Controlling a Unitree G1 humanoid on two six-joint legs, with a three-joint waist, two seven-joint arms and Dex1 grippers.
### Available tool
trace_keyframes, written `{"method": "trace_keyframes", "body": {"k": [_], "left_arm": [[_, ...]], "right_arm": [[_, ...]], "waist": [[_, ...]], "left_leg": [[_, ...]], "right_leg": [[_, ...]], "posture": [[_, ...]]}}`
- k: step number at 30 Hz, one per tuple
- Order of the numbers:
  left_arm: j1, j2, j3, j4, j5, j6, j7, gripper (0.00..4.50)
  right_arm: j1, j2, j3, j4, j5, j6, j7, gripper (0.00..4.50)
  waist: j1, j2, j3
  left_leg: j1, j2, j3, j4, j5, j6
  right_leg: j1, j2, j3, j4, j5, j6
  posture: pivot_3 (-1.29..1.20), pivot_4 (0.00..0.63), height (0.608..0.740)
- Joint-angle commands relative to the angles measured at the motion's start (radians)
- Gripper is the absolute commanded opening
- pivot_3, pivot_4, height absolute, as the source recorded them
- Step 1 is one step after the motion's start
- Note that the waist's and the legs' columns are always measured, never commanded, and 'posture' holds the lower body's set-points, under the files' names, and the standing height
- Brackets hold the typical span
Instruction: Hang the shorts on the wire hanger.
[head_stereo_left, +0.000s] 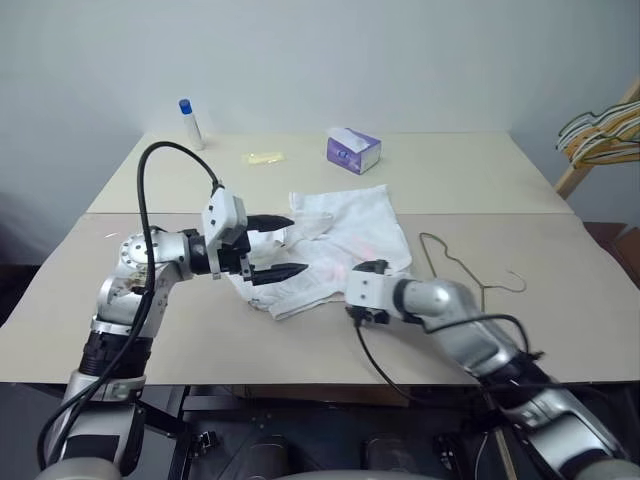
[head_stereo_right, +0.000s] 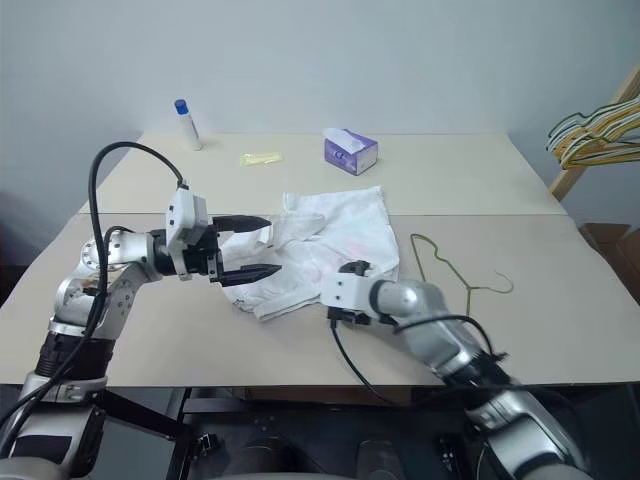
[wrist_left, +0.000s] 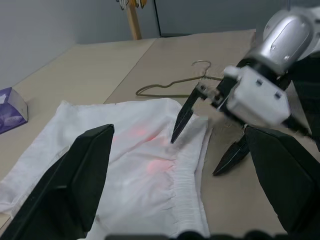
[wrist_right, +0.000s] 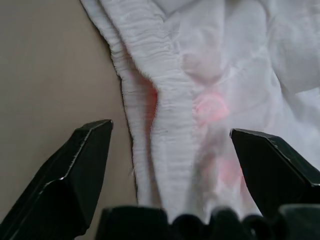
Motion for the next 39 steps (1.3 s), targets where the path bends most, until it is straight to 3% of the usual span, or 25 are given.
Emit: {"method": "trace_keyframes", "body": {"k": [1,8,10,12,18,21,27,35,39], "left_arm": [[-0.024,0.000,0.006,-0.016,-0.012,-0.008,0.002,4.50],[-0.009,-0.001,0.016,-0.033,-0.011,-0.010,0.022,4.50],[-0.004,-0.002,0.017,-0.037,-0.012,-0.011,0.028,4.50],[0.000,-0.004,0.016,-0.040,-0.012,-0.012,0.032,4.50],[0.002,-0.010,0.012,-0.033,-0.012,-0.018,0.035,4.50],[0.001,-0.020,0.002,-0.027,-0.011,-0.024,0.028,4.50],[-0.011,-0.036,-0.008,-0.017,-0.004,-0.025,0.026,4.50],[-0.014,-0.030,-0.018,-0.015,0.001,-0.029,0.013,4.50],[-0.025,-0.036,-0.053,-0.005,0.025,-0.053,-0.011,4.50]], "right_arm": [[-0.081,0.044,0.049,0.191,-0.081,-0.052,-0.026,3.57],[-0.109,0.026,0.029,0.266,-0.095,-0.145,-0.012,1.22],[-0.081,-0.027,0.012,0.233,-0.090,-0.177,0.007,0.49],[-0.043,-0.099,-0.017,0.196,-0.081,-0.210,0.024,0.03],[0.020,-0.330,-0.126,0.183,-0.011,-0.468,0.078,0.03],[-0.011,-0.375,-0.136,0.256,-0.060,-0.571,0.019,0.03],[0.047,-0.415,-0.190,0.179,-0.007,-0.541,0.107,1.72],[0.327,-0.436,-0.391,-0.270,0.151,-0.307,0.175,4.41],[0.386,-0.383,-0.410,-0.449,0.176,-0.137,0.180,4.46]], "waist": [[-0.005,-0.001,-0.001],[-0.002,-0.002,-0.002],[0.006,-0.002,-0.002],[0.016,-0.002,-0.002],[0.030,-0.002,-0.002],[0.022,-0.002,-0.002],[-0.004,-0.002,-0.002],[0.004,-0.002,-0.002],[0.005,-0.002,-0.002]], "left_leg": [[0.000,0.000,0.000,0.000,0.000,0.000],[0.001,0.000,-0.002,0.000,0.001,-0.002],[0.001,0.000,-0.002,0.000,0.001,-0.003],[0.000,-0.001,-0.003,0.000,0.000,-0.003],[0.000,-0.001,-0.001,0.000,0.000,-0.003],[0.000,0.000,0.000,0.000,0.000,-0.003],[0.000,0.001,0.002,0.000,-0.001,-0.002],[-0.001,0.002,0.001,0.000,-0.001,-0.002],[0.000,0.001,0.001,0.000,-0.001,-0.002]], "right_leg": [[0.000,0.000,0.000,0.001,0.000,0.000],[0.001,0.000,0.000,0.002,0.000,0.000],[0.000,0.000,0.000,0.002,0.000,0.000],[0.000,0.000,-0.001,0.001,0.000,0.000],[0.000,-0.001,-0.001,0.000,0.000,0.000],[0.000,0.000,0.000,0.000,0.000,0.000],[0.000,0.000,0.001,-0.001,0.000,0.000],[0.001,0.000,0.001,-0.001,0.000,0.000],[0.001,0.000,0.001,-0.001,0.000,0.000]], "posture": [[-0.05,0.000,0.740],[-0.02,0.000,0.740],[-0.02,0.000,0.740],[-0.02,0.000,0.740],[-0.03,0.000,0.740],[-0.03,0.000,0.740],[-0.08,0.000,0.740],[-0.08,0.000,0.740],[-0.09,0.000,0.740]]}}
